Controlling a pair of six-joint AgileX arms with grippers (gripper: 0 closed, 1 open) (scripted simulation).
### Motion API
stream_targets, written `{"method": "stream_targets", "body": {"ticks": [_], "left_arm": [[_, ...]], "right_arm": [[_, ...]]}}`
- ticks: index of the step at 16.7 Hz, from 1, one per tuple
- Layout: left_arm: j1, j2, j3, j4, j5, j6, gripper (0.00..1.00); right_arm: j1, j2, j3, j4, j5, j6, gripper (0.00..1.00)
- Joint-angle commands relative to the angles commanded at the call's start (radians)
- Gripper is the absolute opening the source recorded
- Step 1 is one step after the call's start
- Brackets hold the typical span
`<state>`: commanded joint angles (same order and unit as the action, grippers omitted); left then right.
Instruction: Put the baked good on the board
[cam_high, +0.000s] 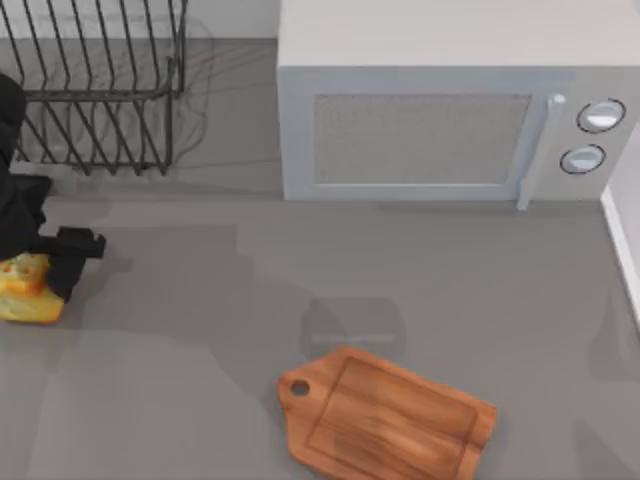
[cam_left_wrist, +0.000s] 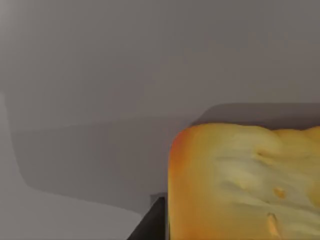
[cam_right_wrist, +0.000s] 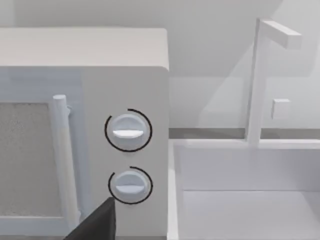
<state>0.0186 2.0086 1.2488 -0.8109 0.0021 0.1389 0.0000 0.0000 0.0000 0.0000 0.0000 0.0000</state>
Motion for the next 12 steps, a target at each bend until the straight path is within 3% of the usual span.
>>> {"method": "stream_targets", "body": {"ticks": [2,12], "left_arm": [[0.000,0.000,0.000,0.000,0.000,0.000,0.00],[-0.001,-0.008,0.014,-0.011,0.001,0.001,0.00]], "right_arm": [[0.000,0.000,0.000,0.000,0.000,0.000,1.00],[0.000,0.000,0.000,0.000,0.000,0.000,1.00]]}}
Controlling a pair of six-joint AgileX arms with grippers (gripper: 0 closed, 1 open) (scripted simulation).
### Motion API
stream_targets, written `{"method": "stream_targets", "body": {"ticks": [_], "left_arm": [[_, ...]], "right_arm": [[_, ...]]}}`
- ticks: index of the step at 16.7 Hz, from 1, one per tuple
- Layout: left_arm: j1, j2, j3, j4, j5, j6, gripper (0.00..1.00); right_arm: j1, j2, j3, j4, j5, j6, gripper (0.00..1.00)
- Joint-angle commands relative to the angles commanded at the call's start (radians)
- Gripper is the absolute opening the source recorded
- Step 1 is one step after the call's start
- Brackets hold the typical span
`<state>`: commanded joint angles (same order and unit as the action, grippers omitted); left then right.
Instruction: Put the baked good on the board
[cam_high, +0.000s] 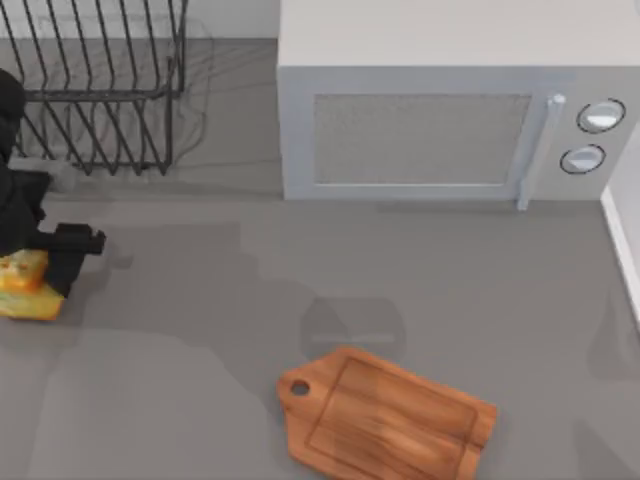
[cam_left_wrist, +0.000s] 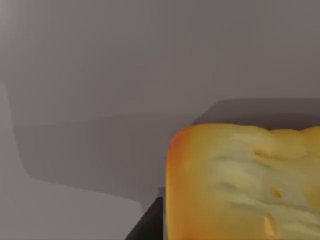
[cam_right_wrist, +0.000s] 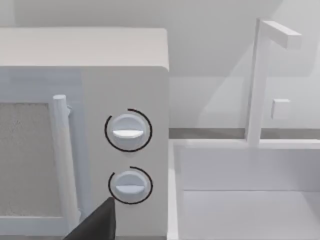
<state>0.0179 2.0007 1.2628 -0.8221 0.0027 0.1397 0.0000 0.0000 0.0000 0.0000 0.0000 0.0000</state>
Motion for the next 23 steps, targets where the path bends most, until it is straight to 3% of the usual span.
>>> {"method": "stream_targets", "body": {"ticks": [9,17,20,23], "left_arm": [[-0.002,-0.076,0.181,-0.321,-0.001,-0.003,0.00],[-0.003,-0.114,0.231,-0.357,-0.001,-0.004,0.00],[-0.062,-0.101,0.253,-0.353,-0.002,-0.070,0.00],[-0.201,-0.074,0.280,-0.346,-0.005,-0.230,0.00]], "right_arm": [[0.000,0.000,0.000,0.000,0.000,0.000,1.00],[0.000,0.000,0.000,0.000,0.000,0.000,1.00],[0.000,0.000,0.000,0.000,0.000,0.000,1.00],[0.000,0.000,0.000,0.000,0.000,0.000,1.00]]}}
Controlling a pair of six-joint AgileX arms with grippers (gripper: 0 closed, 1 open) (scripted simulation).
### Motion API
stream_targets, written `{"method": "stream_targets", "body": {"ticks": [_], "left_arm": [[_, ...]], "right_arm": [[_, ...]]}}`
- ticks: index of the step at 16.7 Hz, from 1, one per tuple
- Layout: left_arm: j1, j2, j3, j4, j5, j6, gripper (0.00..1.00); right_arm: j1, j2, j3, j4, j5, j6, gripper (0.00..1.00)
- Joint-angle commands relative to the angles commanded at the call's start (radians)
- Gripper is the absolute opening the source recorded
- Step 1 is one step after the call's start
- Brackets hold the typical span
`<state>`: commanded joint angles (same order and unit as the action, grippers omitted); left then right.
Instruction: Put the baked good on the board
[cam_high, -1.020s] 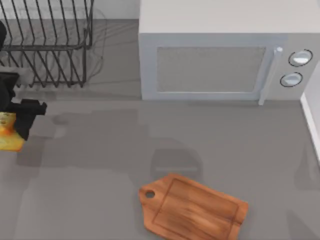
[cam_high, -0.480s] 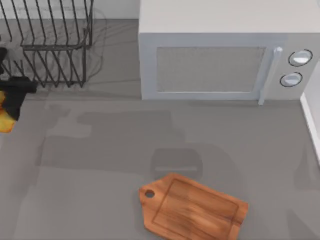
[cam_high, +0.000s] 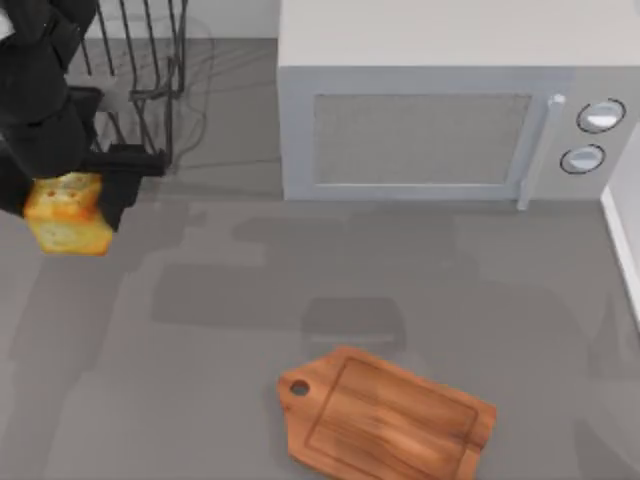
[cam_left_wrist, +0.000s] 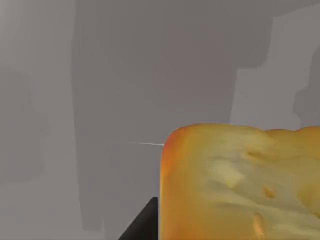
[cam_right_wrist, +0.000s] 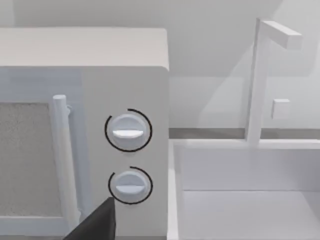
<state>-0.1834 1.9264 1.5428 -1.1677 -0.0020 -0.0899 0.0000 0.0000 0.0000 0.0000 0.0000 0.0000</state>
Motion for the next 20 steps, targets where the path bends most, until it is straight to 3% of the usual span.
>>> {"method": "stream_targets", "body": {"ticks": [7,11,14,20], "left_arm": [[-0.514,0.076,0.016,0.016,0.002,-0.579,0.00],[-0.745,0.086,0.011,0.041,0.003,-0.810,0.00],[-0.810,0.080,0.006,0.054,0.001,-0.876,0.00],[-0.808,0.083,-0.001,0.065,0.001,-0.876,0.00]], "right_arm": [[0.000,0.000,0.000,0.000,0.000,0.000,1.00],[0.000,0.000,0.000,0.000,0.000,0.000,1.00],[0.000,0.000,0.000,0.000,0.000,0.000,1.00],[0.000,0.000,0.000,0.000,0.000,0.000,1.00]]}}
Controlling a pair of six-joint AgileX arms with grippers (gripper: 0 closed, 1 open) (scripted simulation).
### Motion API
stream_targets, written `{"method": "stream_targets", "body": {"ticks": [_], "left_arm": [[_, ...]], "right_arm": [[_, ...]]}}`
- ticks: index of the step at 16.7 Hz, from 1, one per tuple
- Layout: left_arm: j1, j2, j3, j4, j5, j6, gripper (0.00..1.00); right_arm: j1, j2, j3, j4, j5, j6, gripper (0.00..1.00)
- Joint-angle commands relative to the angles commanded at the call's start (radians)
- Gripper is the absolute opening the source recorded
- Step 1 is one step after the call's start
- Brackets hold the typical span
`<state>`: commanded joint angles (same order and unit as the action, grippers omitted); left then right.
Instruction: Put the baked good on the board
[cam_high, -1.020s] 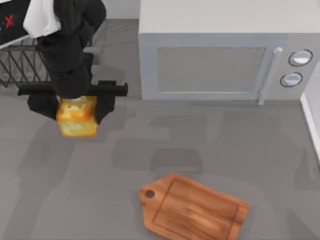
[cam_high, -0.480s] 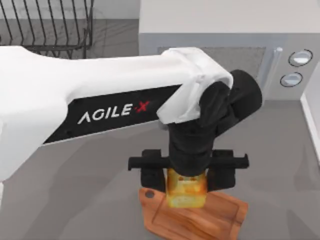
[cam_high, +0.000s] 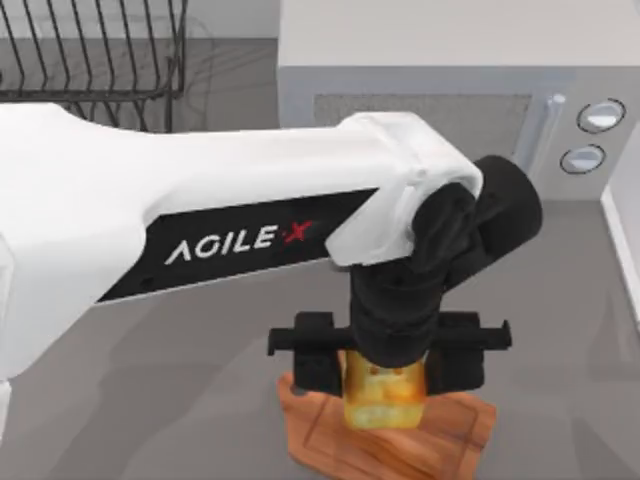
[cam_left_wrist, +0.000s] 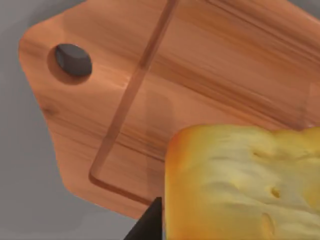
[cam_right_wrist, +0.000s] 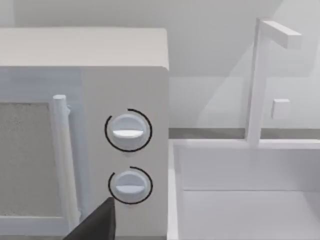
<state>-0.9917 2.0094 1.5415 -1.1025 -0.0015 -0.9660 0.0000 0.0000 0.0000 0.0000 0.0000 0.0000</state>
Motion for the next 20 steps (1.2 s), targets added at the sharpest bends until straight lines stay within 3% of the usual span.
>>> {"method": "stream_targets", "body": {"ticks": [13,20], "left_arm": [[-0.002,0.047,-0.105,0.152,0.000,0.000,0.00],[-0.002,0.047,-0.105,0.152,0.000,0.000,0.53]], "right_arm": [[0.000,0.000,0.000,0.000,0.000,0.000,1.00],[0.000,0.000,0.000,0.000,0.000,0.000,1.00]]}}
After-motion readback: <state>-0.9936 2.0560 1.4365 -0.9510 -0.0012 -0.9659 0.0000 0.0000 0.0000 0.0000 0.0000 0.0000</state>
